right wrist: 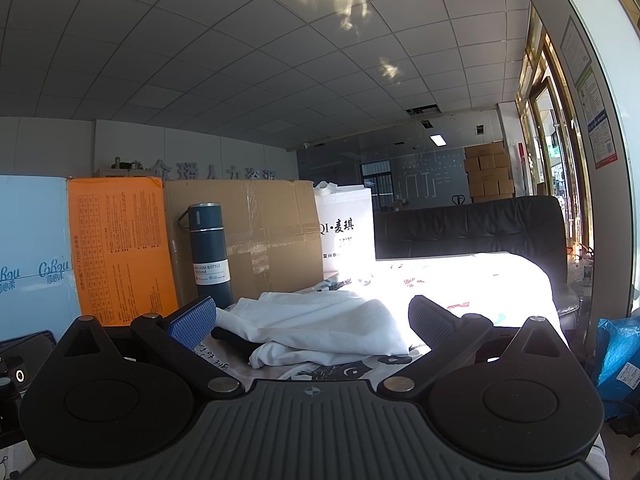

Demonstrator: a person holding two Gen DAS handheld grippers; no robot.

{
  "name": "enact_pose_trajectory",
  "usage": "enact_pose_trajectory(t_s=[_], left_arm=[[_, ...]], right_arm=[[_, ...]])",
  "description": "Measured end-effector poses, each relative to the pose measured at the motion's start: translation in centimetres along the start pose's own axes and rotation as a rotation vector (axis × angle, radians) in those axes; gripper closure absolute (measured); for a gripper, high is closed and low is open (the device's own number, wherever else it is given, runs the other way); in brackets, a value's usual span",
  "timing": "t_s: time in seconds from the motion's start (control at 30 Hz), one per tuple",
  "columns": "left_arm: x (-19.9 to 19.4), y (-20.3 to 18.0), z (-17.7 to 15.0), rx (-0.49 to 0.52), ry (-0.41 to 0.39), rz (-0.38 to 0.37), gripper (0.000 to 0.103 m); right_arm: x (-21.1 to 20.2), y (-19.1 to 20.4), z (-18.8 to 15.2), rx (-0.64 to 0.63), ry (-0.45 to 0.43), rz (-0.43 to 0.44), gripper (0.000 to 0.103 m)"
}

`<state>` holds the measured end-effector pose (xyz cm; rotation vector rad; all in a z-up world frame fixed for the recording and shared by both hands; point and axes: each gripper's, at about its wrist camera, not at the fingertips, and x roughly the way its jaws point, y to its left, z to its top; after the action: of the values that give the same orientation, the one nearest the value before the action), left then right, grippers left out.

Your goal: Fold clothes

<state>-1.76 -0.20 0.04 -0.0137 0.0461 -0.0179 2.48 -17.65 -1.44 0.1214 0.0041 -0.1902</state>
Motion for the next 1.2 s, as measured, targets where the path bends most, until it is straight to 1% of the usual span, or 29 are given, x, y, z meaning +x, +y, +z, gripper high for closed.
enact_pose_trajectory(t_s=[0.3,0.4,0.5,0.57,0.7,0.8,0.87,1.0,1.1,1.2], left_arm=[[-0.1,0.1,0.0,-0.003,-0.005,-0.003,0.000],[-0.2,0.2,0.1,-0.008,-0.011,-0.002,0.000],[-0.4,0.3,0.1,-0.020,-0.027,-0.008,0.000],[-0.6,0.5,0.1,-0.034,-0.049,-0.033,0.000],[-1.2,0.3,0.2,-0.032,-0.095,-0.049,0.000],[-2.0,0.4,0.3,-0.036,-0.152,-0.053,0.000],[-2.7,0.4,0.5,-0.043,-0.204,-0.053,0.000],[-4.0,0.4,1.2,-0.017,-0.274,-0.014,0.000],[-5.8,0.2,1.8,0.009,-0.329,0.038,0.000],[-8.3,0.6,2.5,0.018,-0.362,0.080,0.000]], right_arm=[[-0.2,-0.1,0.0,0.004,-0.007,0.001,0.000],[-0.5,-0.2,0.1,0.011,-0.024,0.002,0.000],[-0.9,-0.4,0.1,0.024,-0.061,0.007,0.000],[-1.1,-0.4,0.0,0.033,-0.090,0.017,0.000],[-1.3,-0.7,0.0,0.063,-0.118,0.043,0.000],[-1.6,-1.1,0.0,0.108,-0.149,0.050,0.000],[-1.8,-1.3,-0.1,0.132,-0.169,0.058,0.000],[-2.3,-1.2,-0.2,0.140,-0.197,0.101,0.000],[-2.8,-1.1,-0.2,0.142,-0.213,0.163,0.000],[-3.4,-1.3,-0.2,0.173,-0.233,0.221,0.000]])
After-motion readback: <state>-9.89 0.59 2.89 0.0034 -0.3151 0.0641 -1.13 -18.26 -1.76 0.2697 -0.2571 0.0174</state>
